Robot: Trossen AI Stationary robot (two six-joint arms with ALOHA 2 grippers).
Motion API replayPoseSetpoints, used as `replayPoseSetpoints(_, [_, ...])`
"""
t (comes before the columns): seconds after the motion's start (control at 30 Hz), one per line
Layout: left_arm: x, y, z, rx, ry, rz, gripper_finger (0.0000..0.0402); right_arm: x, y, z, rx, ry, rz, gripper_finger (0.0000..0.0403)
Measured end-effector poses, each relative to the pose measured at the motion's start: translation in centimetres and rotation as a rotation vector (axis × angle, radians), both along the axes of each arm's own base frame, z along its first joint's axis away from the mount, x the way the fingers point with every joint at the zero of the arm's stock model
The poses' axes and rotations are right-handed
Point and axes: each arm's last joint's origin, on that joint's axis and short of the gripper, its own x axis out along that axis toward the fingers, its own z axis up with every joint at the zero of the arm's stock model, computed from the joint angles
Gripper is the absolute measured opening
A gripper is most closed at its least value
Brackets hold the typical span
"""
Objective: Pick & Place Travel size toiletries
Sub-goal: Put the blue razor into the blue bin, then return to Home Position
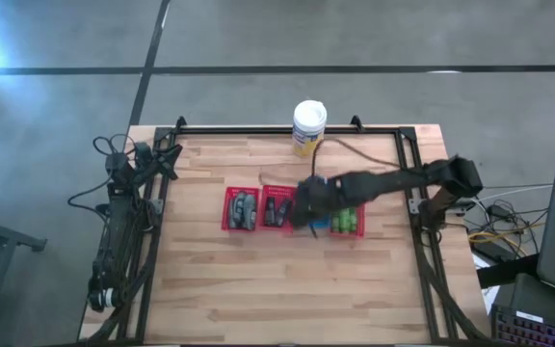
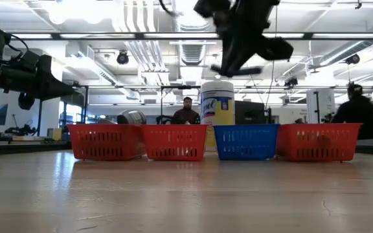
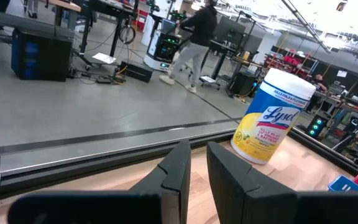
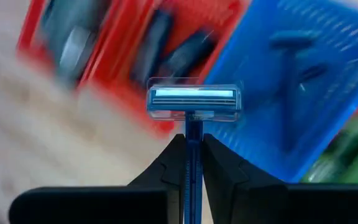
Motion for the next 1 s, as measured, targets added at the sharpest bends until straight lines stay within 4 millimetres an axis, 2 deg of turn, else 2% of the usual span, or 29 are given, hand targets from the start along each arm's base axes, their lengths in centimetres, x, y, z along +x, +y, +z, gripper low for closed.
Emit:
replayPoseSetpoints(0.17, [0.0, 0.0, 0.0, 0.0, 0.0, 0.0, 0.0058, 0.1, -4.0, -1.6, 0.038, 0.007, -0.155, 0.0032])
replayPoseSetpoints(0.33, [0.0, 0.0, 0.0, 0.0, 0.0, 0.0, 0.0058, -0.3, -5.8, -3.8, 0.102, 0.056, -0.217, 0.0031])
replayPoseSetpoints(0.57, [0.0, 0.0, 0.0, -0.002, 0.0, 0.0, 0.0058, -1.7, -6.4, -6.4, 0.145, 0.125, -0.382, 0.0033])
replayPoseSetpoints(0.73, [0.0, 0.0, 0.0, -0.002, 0.0, -0.001, 0.0058, -1.6, -6.6, -6.9, 0.113, 0.071, -0.481, 0.004])
replayPoseSetpoints(0.83, [0.0, 0.0, 0.0, -0.002, 0.0, -0.001, 0.0058, -1.8, -6.6, -7.1, 0.102, 0.074, -0.506, 0.0062])
replayPoseSetpoints(1.0, [0.0, 0.0, 0.0, -0.002, 0.0, -0.001, 0.0058, -1.9, -6.6, -7.3, 0.097, 0.094, -0.475, 0.0122])
